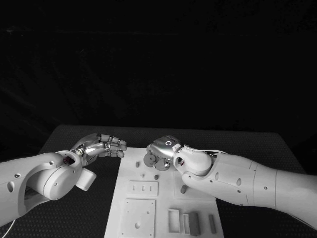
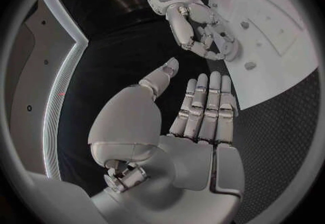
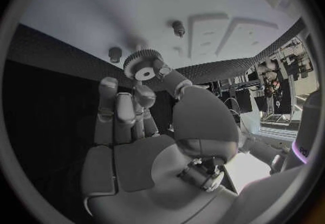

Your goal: Assemble the parts on the task board

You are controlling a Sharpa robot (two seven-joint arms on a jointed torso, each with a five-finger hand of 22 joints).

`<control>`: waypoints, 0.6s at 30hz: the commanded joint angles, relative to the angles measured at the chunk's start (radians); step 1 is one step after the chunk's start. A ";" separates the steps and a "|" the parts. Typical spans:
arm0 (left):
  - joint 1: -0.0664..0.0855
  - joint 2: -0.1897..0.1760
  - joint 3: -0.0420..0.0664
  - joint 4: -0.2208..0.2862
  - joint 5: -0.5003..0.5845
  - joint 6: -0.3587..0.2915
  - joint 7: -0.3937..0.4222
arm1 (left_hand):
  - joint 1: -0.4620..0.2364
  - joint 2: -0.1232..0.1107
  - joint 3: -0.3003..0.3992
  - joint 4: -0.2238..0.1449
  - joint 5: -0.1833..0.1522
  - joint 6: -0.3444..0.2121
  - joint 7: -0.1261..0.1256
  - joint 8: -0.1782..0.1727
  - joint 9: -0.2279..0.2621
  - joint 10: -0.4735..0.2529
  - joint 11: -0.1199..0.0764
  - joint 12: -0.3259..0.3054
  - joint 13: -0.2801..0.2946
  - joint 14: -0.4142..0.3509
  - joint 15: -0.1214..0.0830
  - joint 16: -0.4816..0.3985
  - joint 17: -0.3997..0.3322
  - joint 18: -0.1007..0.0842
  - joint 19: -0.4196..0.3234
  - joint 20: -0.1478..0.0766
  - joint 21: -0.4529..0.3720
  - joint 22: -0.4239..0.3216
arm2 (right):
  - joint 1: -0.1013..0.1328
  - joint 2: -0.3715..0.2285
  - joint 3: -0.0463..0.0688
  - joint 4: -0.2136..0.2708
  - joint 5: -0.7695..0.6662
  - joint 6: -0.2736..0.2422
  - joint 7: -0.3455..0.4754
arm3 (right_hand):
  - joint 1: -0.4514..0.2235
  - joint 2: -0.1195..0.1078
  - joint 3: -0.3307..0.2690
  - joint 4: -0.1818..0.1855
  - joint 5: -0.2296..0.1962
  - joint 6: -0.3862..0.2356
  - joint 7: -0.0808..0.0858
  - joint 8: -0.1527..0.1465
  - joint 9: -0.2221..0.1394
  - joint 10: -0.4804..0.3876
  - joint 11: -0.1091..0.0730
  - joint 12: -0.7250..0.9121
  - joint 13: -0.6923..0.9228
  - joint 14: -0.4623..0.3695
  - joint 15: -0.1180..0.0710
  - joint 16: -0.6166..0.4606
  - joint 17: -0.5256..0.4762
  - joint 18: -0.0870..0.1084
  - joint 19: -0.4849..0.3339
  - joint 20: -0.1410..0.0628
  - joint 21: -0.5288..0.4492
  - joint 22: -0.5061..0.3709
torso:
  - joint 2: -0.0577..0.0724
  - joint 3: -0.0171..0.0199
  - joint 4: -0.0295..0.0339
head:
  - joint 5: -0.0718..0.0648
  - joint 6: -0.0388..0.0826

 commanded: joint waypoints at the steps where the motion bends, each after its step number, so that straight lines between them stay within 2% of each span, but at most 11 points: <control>1: 0.003 0.003 0.001 0.002 -0.004 0.009 0.008 | -0.001 0.009 -0.006 0.000 0.002 0.000 -0.004 -0.007 -0.002 -0.001 -0.001 -0.007 -0.001 -0.005 0.001 -0.004 0.001 -0.014 -0.003 -0.002 -0.006 -0.002 | -0.001 0.005 -0.003 -0.006 -0.014 0.019 -0.006 | 0.005 0.001 0.006 -0.002 0.006 0.003 0.001 0.000 0.021 0.009 0.001 -0.006 -0.001 0.005 -0.002 -0.004 -0.002 0.013 0.005 -0.006 0.003 0.016 | 0.000 0.0005 -0.0012 | 0.002 0.000; 18: 0.003 0.002 0.001 0.001 -0.004 0.009 0.008 | -0.001 0.009 -0.006 0.000 0.002 0.000 -0.003 -0.007 -0.002 -0.001 -0.001 -0.007 -0.001 -0.005 0.001 -0.005 0.002 -0.014 -0.003 -0.002 -0.006 -0.002 | -0.008 0.010 -0.007 -0.022 -0.024 0.036 -0.010 | 0.012 -0.006 0.010 -0.004 0.006 0.001 0.002 -0.002 0.021 0.009 0.001 -0.009 -0.001 0.003 -0.002 -0.006 -0.006 0.013 0.003 -0.007 0.001 0.016 | 0.000 0.0025 -0.0022 | 0.003 -0.003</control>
